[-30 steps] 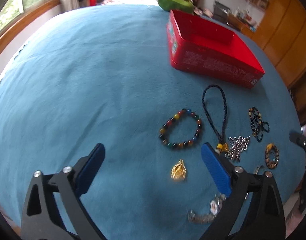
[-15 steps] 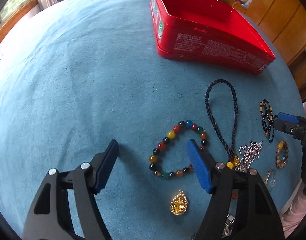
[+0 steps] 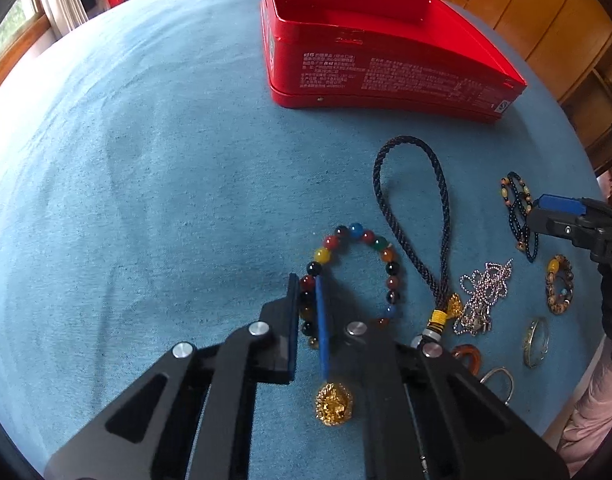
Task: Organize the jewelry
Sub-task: 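Grasp the multicolour bead bracelet with the left tool while the right tool grasps the black bead necklace, then carry both bead strands into the red tin and open both tools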
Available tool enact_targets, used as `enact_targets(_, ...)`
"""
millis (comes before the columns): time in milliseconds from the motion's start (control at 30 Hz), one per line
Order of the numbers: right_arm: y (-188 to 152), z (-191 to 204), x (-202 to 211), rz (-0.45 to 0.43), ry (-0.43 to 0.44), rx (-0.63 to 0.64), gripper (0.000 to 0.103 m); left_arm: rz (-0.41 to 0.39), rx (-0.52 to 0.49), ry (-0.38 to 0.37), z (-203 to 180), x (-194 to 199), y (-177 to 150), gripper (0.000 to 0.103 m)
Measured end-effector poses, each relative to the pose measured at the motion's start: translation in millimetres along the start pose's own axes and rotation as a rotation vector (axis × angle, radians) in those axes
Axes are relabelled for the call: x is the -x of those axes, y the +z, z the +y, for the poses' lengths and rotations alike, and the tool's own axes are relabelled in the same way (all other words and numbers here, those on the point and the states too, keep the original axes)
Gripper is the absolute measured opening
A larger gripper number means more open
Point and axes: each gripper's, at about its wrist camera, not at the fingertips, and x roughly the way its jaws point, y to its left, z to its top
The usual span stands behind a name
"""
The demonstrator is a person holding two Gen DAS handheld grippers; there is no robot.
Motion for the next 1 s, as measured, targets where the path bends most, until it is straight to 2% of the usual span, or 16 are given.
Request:
enact_targets(133, 3, 7, -8, 0.017, -0.028, 0.024, 0.084, -0.019, 0.029, -0.036, 0, 9, -17, 0.006)
enact_targets(367, 3, 18, -18, 0.03, -0.079, 0.069, 0.084, -0.056, 0.048, -0.055, 1, 20, -22, 0.006)
enact_targets(467, 1, 28, -21, 0.03, -0.119, 0.102, 0.07, -0.061, 0.05, -0.064, 6, 26, -27, 0.006)
enact_targets(533, 2, 30, -21, 0.026, -0.124, 0.105, 0.047, -0.058, 0.059, -0.07, 7, 31, -29, 0.006)
enact_targets(567, 2, 30, -20, 0.027, -0.112, 0.101, 0.039, -0.062, 0.059, -0.075, 6, 33, -30, 0.006)
enact_targets(600, 2, 28, -20, 0.03, -0.089, 0.091, 0.025, -0.067, 0.06, -0.076, 6, 36, -30, 0.006)
enact_targets(633, 3, 25, -20, 0.032, -0.075, 0.08, 0.021, -0.073, 0.061, -0.078, 6, 38, -30, 0.006)
enact_targets(733, 4, 16, -15, 0.024, -0.027, 0.036, 0.012, -0.088, 0.06, -0.089, 16, 50, -33, 0.006)
enact_targets(800, 3, 11, -5, -0.007, 0.059, 0.012, 0.011, -0.102, 0.058, -0.092, 16, 56, -34, 0.006)
enact_targets(1000, 3, 10, 35, -0.102, 0.113, 0.014, 0.011, -0.147, 0.063, -0.108, 19, 82, -37, 0.006)
